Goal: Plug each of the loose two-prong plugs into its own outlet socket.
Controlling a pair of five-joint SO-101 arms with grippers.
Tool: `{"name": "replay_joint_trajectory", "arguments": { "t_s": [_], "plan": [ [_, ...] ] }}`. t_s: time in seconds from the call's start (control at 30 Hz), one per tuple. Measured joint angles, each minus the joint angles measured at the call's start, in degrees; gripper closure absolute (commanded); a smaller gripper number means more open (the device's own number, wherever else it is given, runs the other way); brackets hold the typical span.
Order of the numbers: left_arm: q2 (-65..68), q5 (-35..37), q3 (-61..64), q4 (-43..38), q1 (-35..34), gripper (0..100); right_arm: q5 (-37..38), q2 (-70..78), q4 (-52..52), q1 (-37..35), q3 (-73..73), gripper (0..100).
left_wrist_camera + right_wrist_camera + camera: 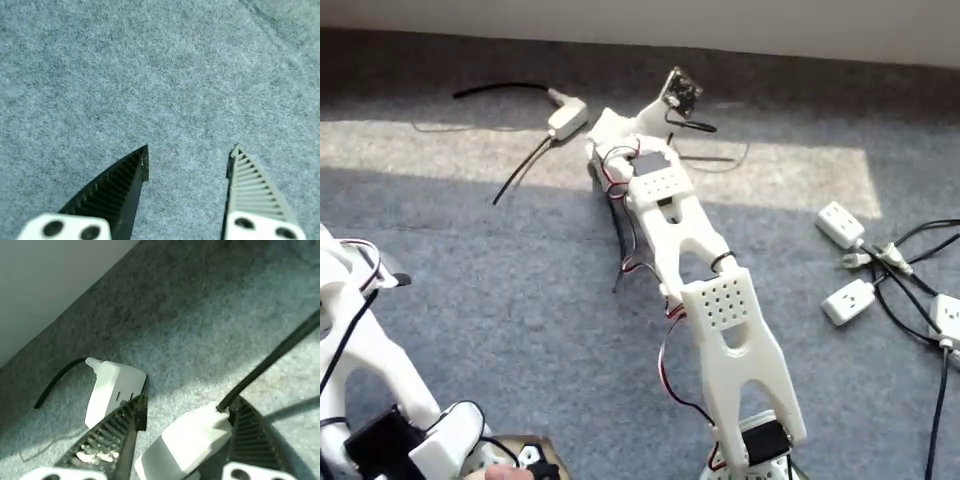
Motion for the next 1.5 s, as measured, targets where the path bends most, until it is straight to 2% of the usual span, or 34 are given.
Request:
{"name": "replay_joint_trajectory", "arguments": {
  "t_s": [0.2,0.67,0.9,1.0,1.33,1.5],
  "plan": [
    [0.0,0.0,0.0,0.0,-0.2,74,0.0,0.0,1.1,-0.1,-0.7,75.6],
    [0.0,0.0,0.0,0.0,-0.2,74,0.3,0.0,14.6,-0.1,-18.3,75.6],
    [0.0,-0.4,0.0,-0.1,-0.2,74,0.9,0.0,25.6,-0.1,-36.0,75.9],
    [0.0,-0.4,0.0,-1.1,-0.2,74,4.7,-1.3,31.0,-0.1,-41.9,76.0],
    [0.0,-0.4,0.0,-1.8,-0.2,74,20.8,-18.5,46.2,-3.7,-43.3,76.0],
    [0.0,-0.4,0.0,-1.8,-0.2,74,26.1,-28.9,54.3,-3.8,-43.3,76.0]
  ]
}}
